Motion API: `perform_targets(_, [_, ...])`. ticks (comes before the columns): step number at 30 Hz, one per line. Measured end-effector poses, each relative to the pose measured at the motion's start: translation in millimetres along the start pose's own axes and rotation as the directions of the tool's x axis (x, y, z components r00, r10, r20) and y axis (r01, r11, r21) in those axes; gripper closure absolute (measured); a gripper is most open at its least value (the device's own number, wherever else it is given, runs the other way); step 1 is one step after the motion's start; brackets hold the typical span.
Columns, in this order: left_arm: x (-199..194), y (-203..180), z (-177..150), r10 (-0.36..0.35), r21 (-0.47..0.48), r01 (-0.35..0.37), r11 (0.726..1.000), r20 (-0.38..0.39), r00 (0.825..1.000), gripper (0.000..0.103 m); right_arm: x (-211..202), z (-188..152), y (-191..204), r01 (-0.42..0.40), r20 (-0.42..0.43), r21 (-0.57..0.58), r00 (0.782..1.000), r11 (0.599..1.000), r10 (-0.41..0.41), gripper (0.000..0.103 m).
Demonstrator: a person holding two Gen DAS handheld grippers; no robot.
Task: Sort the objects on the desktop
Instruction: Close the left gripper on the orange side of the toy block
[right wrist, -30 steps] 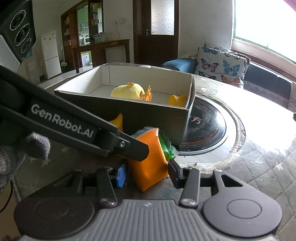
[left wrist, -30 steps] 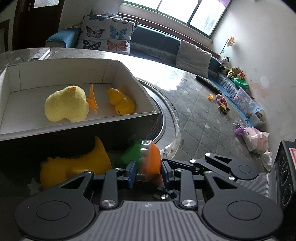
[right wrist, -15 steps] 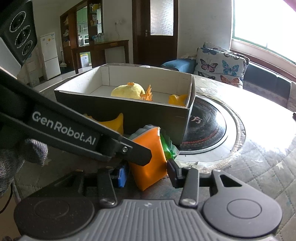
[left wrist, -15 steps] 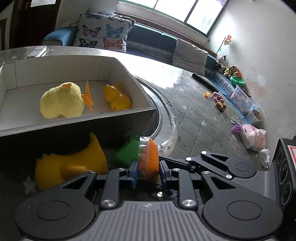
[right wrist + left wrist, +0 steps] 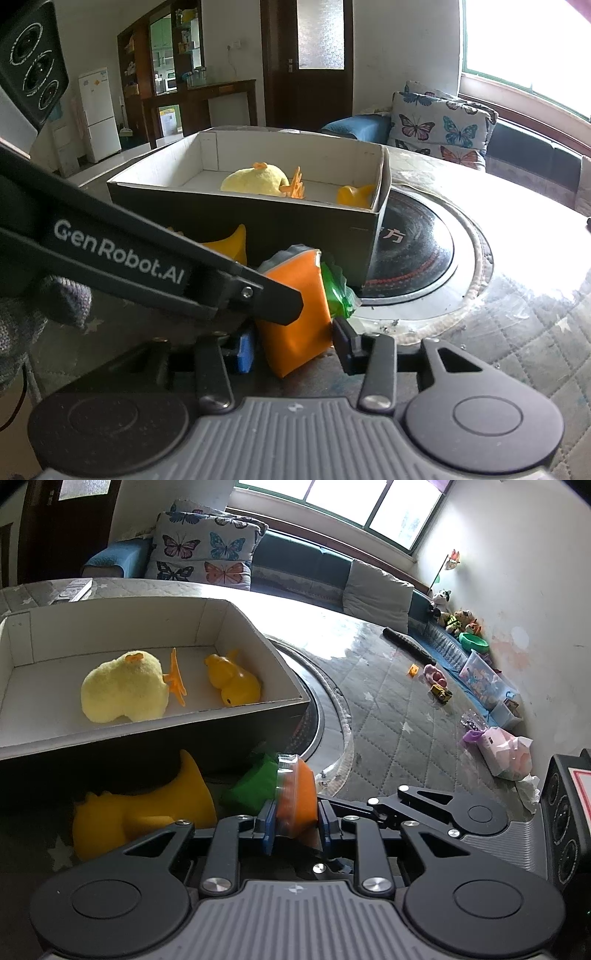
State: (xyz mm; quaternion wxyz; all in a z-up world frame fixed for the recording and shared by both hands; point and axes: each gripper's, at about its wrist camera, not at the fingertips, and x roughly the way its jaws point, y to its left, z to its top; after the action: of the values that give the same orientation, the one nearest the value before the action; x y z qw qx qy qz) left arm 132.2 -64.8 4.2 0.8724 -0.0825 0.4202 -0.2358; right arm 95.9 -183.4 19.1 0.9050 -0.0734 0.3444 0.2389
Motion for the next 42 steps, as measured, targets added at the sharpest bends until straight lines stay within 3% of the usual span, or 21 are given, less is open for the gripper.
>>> perform_targets(25, [-9,-3,-22,0.017,0.025,-0.017,1.0,-0.012,1.0,0.076,-12,-15,12,-0.007,-0.011,0.058,1.0,0.998,0.007,0.06])
perform_targets(37, [-15,-1,-19,0.021,0.027,-0.021,0.999,-0.003,1.0,0.076,-19,-13,17,-0.006,0.002,0.032,1.0,0.999,0.006,0.061])
perform_targets(42, [-18,-3,-18,0.008,0.025,-0.008,1.0,0.001,1.0,0.077,-21,-13,21,-0.011,0.004,0.018,1.0,1.0,0.011,0.066])
